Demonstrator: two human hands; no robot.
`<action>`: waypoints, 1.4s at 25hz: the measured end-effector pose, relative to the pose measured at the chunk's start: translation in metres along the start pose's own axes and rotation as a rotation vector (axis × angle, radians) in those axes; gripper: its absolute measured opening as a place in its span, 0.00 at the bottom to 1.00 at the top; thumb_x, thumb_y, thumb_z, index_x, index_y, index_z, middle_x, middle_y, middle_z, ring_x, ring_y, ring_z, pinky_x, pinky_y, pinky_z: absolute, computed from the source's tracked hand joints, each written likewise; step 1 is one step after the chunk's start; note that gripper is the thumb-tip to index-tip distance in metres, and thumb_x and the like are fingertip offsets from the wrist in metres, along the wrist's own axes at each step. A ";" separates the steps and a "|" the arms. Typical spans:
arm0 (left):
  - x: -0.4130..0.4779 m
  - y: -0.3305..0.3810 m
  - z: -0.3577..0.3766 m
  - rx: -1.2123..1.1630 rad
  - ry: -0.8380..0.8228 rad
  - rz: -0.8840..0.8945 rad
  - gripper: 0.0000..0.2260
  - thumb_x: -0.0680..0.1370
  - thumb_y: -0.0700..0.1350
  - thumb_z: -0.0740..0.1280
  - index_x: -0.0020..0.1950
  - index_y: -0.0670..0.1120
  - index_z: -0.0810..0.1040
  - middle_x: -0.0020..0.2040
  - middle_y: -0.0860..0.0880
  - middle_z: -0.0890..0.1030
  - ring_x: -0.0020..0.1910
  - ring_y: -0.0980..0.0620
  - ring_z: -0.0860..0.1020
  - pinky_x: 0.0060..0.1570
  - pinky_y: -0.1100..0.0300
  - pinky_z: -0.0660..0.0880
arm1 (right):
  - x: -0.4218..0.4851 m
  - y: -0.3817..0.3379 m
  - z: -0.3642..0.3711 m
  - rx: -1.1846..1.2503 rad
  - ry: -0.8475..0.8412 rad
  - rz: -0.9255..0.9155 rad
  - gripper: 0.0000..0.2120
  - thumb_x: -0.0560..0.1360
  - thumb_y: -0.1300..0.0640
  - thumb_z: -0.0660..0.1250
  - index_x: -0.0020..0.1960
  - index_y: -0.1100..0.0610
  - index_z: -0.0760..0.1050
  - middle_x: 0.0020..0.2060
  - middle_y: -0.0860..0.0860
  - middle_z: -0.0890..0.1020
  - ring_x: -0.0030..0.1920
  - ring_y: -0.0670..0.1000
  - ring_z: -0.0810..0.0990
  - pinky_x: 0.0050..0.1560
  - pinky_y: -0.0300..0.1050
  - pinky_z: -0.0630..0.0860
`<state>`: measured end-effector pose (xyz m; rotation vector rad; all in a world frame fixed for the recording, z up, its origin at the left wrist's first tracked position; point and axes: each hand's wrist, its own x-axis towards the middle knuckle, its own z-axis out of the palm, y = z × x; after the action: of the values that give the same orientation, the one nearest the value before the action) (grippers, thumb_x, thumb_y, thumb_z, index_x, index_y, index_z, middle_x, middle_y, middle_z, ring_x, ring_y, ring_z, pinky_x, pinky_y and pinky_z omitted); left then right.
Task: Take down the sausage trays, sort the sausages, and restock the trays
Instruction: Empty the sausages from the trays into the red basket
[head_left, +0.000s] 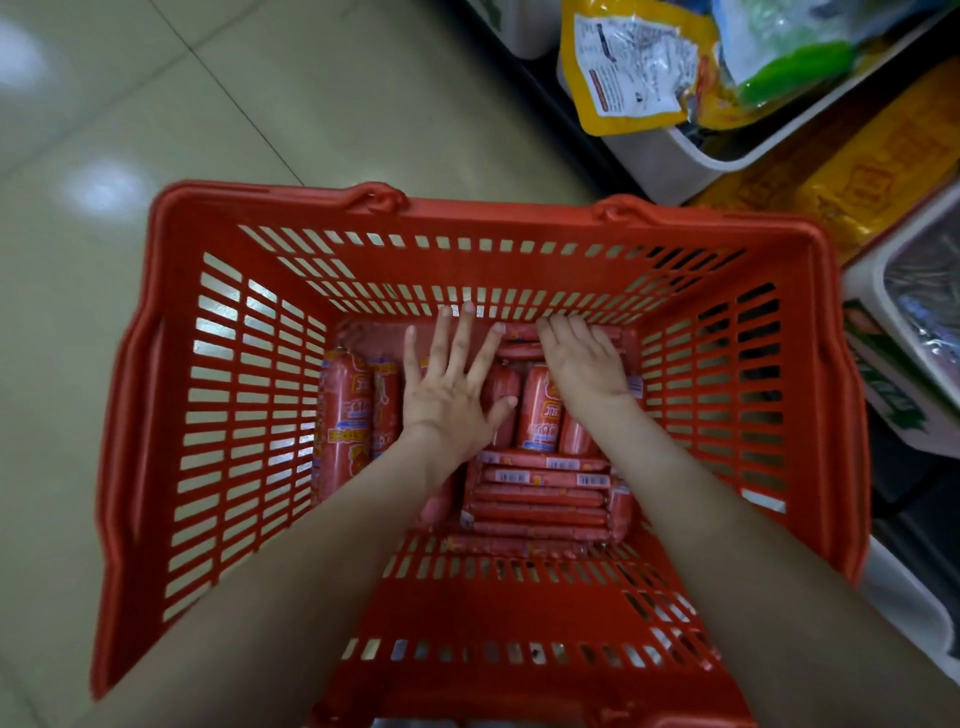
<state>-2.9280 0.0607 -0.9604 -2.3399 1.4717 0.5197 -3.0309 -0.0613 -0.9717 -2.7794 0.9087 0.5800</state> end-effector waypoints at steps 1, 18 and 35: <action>0.001 0.000 0.001 0.006 0.002 -0.014 0.35 0.77 0.68 0.41 0.72 0.52 0.24 0.70 0.43 0.22 0.69 0.41 0.24 0.64 0.37 0.27 | 0.000 0.003 0.000 -0.009 -0.005 -0.016 0.26 0.77 0.63 0.48 0.75 0.61 0.54 0.70 0.55 0.65 0.70 0.55 0.62 0.69 0.48 0.56; -0.015 -0.032 0.030 -0.044 -0.129 0.016 0.27 0.81 0.58 0.51 0.78 0.52 0.48 0.76 0.41 0.34 0.76 0.38 0.43 0.72 0.38 0.41 | 0.013 0.015 0.002 -0.080 -0.037 -0.106 0.30 0.72 0.68 0.61 0.73 0.60 0.59 0.67 0.55 0.65 0.68 0.56 0.61 0.67 0.48 0.55; -0.054 -0.086 0.027 -0.685 0.183 -0.298 0.27 0.83 0.50 0.53 0.78 0.43 0.47 0.77 0.41 0.54 0.75 0.45 0.54 0.73 0.55 0.47 | 0.001 -0.111 -0.051 0.997 -0.014 0.030 0.11 0.77 0.57 0.65 0.59 0.57 0.71 0.47 0.51 0.78 0.46 0.50 0.77 0.46 0.44 0.71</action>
<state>-2.8748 0.1511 -0.9524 -3.1390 1.0830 0.8463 -2.9484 0.0132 -0.9221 -1.8555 0.8955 0.0784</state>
